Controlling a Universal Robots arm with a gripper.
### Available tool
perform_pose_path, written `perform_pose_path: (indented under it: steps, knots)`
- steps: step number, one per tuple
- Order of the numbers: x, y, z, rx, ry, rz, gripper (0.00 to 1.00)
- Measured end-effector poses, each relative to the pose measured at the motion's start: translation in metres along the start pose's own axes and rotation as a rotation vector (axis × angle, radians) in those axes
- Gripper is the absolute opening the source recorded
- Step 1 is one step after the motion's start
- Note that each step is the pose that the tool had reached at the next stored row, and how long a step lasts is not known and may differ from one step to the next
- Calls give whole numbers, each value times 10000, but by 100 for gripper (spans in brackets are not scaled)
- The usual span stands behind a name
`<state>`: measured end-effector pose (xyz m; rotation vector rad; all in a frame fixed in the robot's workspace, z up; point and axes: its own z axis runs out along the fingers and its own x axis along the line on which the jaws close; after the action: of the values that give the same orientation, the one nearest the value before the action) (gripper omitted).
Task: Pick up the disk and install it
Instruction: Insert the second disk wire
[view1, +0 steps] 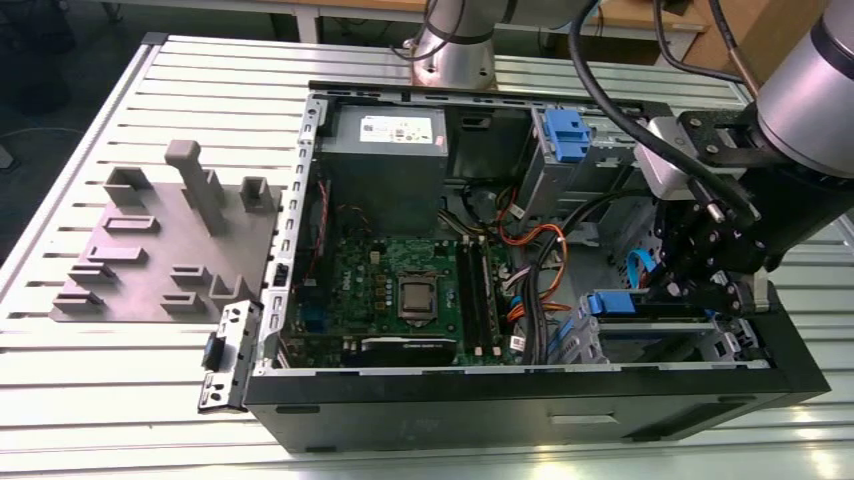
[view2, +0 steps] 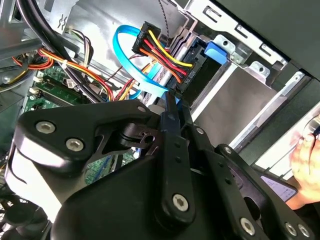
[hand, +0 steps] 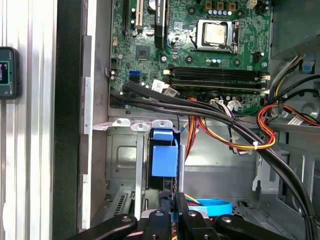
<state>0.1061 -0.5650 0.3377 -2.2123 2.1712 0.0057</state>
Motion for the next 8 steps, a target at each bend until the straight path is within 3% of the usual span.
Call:
perform_pose_path:
  steps: [8]
  knots:
    - [10, 1, 13, 1, -27, 4, 16]
